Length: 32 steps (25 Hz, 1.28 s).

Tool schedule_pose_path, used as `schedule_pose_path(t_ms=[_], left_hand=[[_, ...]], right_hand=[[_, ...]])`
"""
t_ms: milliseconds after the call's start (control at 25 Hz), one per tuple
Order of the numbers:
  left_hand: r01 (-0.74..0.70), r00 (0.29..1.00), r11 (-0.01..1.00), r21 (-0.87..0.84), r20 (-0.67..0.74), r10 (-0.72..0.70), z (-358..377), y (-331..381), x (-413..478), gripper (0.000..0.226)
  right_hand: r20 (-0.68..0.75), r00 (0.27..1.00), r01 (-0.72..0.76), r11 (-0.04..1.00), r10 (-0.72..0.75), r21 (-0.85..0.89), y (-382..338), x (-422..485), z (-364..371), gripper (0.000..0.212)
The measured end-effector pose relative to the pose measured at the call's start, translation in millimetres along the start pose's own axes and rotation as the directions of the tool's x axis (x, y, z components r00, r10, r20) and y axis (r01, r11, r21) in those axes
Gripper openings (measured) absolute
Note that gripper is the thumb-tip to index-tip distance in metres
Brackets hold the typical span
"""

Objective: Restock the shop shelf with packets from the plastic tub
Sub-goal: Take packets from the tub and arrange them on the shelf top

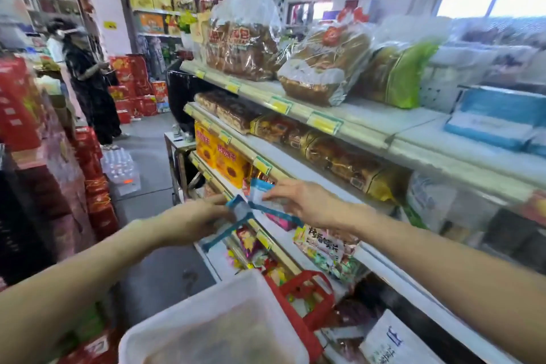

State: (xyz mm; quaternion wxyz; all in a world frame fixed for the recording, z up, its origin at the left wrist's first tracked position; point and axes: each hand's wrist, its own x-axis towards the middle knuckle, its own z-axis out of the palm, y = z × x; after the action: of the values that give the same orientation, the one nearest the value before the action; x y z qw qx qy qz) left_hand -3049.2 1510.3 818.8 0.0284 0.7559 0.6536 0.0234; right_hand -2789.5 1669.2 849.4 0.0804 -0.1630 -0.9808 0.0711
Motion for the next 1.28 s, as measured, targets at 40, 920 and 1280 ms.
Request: schedule_pose_path(t_ms=[40, 920, 1280], left_hand=[[-0.078, 0.997, 0.997, 0.013, -0.011, 0.078, -31.8, 6.5, 21.3, 0.05], [-0.643, 0.765, 0.763, -0.063, -0.078, 0.639, -245.6, 264.1, 223.9, 0.072], [-0.61, 0.792, 0.784, -0.117, -0.089, 0.603, -241.0, 249.4, 215.4, 0.072]], right_hand=[[-0.034, 0.999, -0.017, 1.0, 0.016, -0.02, 8.5, -8.0, -37.6, 0.051], [-0.167, 0.704, -0.709, 0.697, 0.69, -0.108, 127.2, -340.4, -277.8, 0.063], [-0.103, 0.785, -0.513, 0.547, 0.611, -0.662, 156.5, -325.9, -274.4, 0.065]])
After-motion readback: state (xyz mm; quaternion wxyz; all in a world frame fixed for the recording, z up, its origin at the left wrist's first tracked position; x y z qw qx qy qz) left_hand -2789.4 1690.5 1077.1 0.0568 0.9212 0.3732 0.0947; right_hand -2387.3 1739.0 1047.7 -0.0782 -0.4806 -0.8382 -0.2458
